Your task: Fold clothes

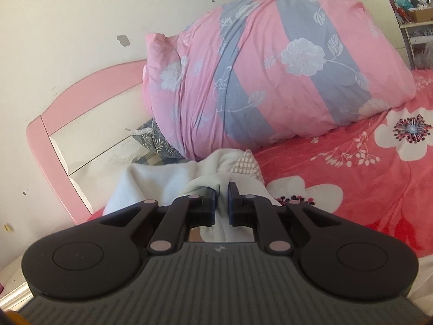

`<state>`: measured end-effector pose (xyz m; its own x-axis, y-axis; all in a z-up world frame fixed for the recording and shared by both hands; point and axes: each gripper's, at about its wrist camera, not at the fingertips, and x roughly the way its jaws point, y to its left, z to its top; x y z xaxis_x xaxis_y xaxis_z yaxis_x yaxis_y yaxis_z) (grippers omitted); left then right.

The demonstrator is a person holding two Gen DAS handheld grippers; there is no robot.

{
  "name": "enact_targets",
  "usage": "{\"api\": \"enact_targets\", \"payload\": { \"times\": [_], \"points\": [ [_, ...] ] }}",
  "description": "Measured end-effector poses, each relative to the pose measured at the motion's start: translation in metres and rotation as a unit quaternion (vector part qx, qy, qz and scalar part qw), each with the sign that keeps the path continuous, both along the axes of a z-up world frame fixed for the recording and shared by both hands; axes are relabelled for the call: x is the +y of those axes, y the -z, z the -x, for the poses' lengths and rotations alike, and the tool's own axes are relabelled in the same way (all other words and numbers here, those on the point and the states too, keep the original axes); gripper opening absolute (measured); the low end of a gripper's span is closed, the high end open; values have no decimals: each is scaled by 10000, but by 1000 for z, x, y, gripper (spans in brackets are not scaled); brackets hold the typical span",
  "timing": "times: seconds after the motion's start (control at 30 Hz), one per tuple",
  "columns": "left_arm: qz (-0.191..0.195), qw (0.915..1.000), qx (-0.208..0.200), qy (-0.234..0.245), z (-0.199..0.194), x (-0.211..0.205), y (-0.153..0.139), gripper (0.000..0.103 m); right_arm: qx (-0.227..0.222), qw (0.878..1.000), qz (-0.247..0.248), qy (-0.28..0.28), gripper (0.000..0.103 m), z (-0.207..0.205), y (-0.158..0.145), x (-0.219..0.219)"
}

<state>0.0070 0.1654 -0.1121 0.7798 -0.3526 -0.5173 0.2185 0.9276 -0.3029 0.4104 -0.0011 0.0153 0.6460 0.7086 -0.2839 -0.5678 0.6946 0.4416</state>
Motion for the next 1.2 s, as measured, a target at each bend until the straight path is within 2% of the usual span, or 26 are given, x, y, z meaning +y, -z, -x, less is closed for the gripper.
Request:
{"api": "enact_targets", "payload": {
  "times": [0.1,0.17,0.2,0.27,0.3,0.33,0.37,0.47,0.63,0.77,0.8,0.83,0.9,0.93,1.0,1.07,1.1,1.13,1.2],
  "points": [
    [-328,9994,59,-39,-6,-7,0,39,-10,10000,14,42,7,2,-4,-2],
    [-543,9984,77,-95,-8,-15,1,25,-9,9999,13,109,7,3,-7,-5],
    [-516,9986,94,-77,-8,-16,0,11,6,9999,-3,163,7,3,-8,-8],
    [-157,9997,176,34,-6,-14,-6,9,25,9995,-103,302,7,3,-12,-19],
    [362,9988,248,197,-6,-7,-10,8,35,9992,-153,371,7,4,-14,-24],
    [1156,9919,321,419,-6,5,-12,8,34,9988,-212,436,7,4,-17,-30],
    [1924,9788,380,585,-7,18,-11,8,6,9984,-290,492,7,6,-20,-37],
    [3078,9476,480,713,-7,42,-1,8,-76,9969,-426,653,7,6,-29,-53],
    [3094,9465,897,162,-1,70,23,8,-60,9976,-430,548,7,-2,-24,-38],
    [2866,9490,1284,-261,6,84,36,8,-11,9994,-330,135,7,-11,11,15],
    [2772,9505,1369,-317,7,84,40,8,22,9996,-269,25,10,-13,25,31],
    [2669,9526,1419,-356,9,83,41,8,96,9999,-75,-72,12,-14,40,48],
    [2403,9610,1326,-328,11,78,36,10,587,9971,424,-222,16,-22,73,80],
    [2221,9657,1307,-327,11,75,33,11,845,9935,687,-317,18,-25,84,91],
    [1929,9731,1212,-330,15,70,29,16,955,9895,1013,-399,20,-23,91,102],
    [1728,9782,1109,-319,18,68,27,20,721,9938,754,-377,32,-15,73,86],
    [1638,9803,1058,-317,19,67,25,23,603,9959,576,-336,45,-12,60,75],
    [1545,9824,1005,-315,21,66,24,26,485,9976,398,-296,53,-8,48,64],
    [1329,9867,861,-376,24,63,20,29,271,9993,201,-182,53,0,21,40]
  ]
}}
